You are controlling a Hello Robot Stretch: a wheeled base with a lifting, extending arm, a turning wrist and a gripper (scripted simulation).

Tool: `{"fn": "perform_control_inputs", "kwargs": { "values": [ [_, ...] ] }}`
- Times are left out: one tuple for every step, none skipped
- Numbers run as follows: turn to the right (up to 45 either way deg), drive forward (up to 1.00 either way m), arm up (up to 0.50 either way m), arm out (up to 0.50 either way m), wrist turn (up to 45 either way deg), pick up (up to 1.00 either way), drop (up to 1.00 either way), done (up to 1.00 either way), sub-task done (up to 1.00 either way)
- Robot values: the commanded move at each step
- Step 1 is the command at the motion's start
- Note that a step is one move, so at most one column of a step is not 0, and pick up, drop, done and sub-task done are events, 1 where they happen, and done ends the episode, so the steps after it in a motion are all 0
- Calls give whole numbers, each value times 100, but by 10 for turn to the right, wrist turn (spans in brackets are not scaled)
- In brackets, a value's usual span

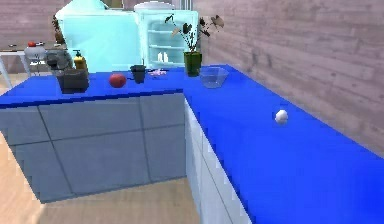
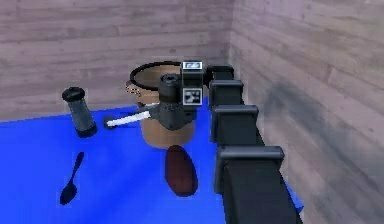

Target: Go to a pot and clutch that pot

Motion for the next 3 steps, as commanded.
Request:
{"fn": "perform_control_inputs", "kwargs": {
  "values": [
    [0,0,0,0,240,0,0,0,0],
    [0,0,0,0,0,100,0,0,0],
    [0,0,0,0,0,0,0,100,0]
  ]
}}
